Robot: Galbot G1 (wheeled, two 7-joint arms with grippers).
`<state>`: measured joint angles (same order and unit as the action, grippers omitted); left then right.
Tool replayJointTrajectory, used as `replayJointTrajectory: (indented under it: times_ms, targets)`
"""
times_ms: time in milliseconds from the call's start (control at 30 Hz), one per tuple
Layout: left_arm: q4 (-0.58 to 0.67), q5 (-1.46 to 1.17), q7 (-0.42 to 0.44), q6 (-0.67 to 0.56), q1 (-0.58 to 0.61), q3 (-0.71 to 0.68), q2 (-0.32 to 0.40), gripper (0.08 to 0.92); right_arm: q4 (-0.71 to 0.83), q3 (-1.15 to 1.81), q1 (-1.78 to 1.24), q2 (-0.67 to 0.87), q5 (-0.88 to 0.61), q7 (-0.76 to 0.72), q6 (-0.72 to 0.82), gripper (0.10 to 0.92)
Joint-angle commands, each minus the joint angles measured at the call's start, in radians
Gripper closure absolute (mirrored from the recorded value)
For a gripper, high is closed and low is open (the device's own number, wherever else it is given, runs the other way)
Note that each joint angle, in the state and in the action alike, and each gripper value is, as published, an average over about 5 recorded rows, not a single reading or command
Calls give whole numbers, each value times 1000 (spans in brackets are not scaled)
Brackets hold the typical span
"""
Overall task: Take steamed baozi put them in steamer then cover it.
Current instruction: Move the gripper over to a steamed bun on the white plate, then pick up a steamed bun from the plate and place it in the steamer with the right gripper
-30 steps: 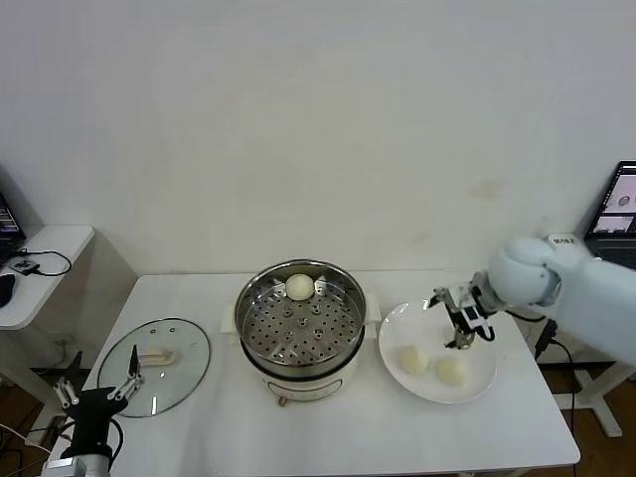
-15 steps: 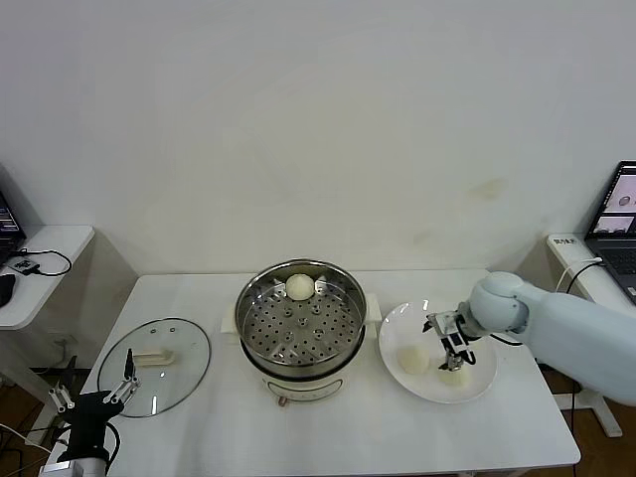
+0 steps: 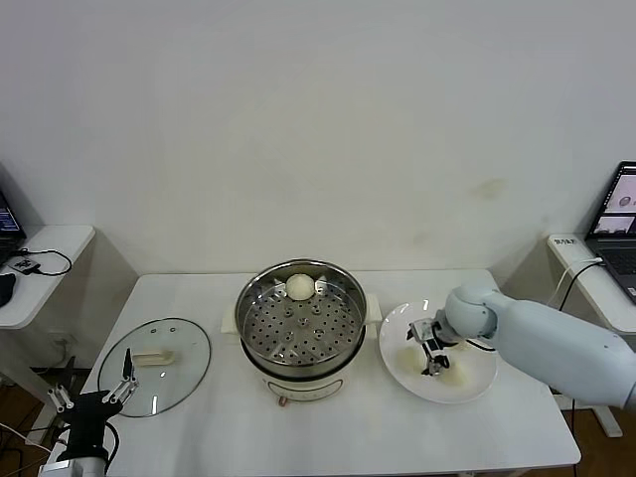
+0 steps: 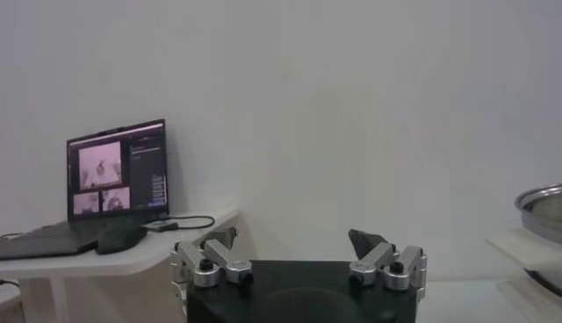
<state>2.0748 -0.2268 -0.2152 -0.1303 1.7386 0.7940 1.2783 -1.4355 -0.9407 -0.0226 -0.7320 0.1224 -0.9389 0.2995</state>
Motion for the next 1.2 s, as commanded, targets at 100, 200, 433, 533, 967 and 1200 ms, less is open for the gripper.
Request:
replayJointTrajectory:
  times_ms: [100,200,433,533,967,1200]
  targets:
    - [1,0,0,0,1,-1,1,177,41,19,-28,-43,15,-5,12,286]
    - [2,0,-1,-1,3,1,2,177,42,21,-24,-44,17,-10,14,339]
    - [6,-1,-1,-2,5,3,2,177,15,28,34,-8,-10,-42,21,436]
    - [6,-2,-1,-2,3,2,0,177,-21,32,99,33,-51,-66,34,453]
    - [7,-10,1,1,-11,-12,-24,177,-126,-170,618,88,-308,-106,81,445]
    - [0,-18,0,0,-22,-13,-35,177,-136,-252,781,-105,-510,-39,162,439]
